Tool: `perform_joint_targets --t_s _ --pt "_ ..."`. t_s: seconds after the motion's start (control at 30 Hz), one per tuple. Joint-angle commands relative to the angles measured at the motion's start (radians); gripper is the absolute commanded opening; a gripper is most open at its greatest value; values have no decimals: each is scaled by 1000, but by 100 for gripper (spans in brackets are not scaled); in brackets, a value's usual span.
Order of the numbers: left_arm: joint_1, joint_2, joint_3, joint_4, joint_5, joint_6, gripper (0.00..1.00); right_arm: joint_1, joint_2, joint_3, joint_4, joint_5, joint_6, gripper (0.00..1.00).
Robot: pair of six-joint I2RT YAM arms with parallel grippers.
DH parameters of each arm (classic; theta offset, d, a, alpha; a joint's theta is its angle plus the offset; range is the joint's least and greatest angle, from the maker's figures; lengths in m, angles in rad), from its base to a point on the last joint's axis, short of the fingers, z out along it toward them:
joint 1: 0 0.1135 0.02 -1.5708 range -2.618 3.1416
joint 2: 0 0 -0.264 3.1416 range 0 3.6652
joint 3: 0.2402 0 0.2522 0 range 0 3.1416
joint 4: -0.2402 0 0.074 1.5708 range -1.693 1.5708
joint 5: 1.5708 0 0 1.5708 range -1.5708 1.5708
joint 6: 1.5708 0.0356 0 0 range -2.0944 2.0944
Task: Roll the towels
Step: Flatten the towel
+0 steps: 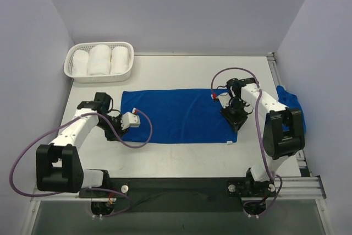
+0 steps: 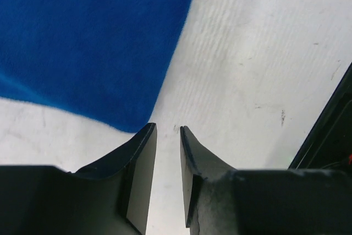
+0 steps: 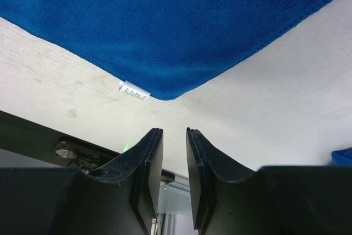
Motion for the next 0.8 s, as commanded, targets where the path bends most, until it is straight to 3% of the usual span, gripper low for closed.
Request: perform_joint_targets --t_s 0.0,0.17,0.33,0.5,0.77 --pt "-76 -25 -54 60 5 102 34 9 8 18 -68 -27 10 24" --pt "-169 8 -116 175 -61 92 40 9 33 16 -65 -29 9 24" --pt "-186 96 -117 264 -119 61 46 9 71 4 -64 -13 9 24" --pt "-193 141 -98 267 -136 56 31 11 110 -22 -56 34 2 22" --pt "-193 146 -133 259 -156 36 31 14 146 -88 11 131 -11 20"
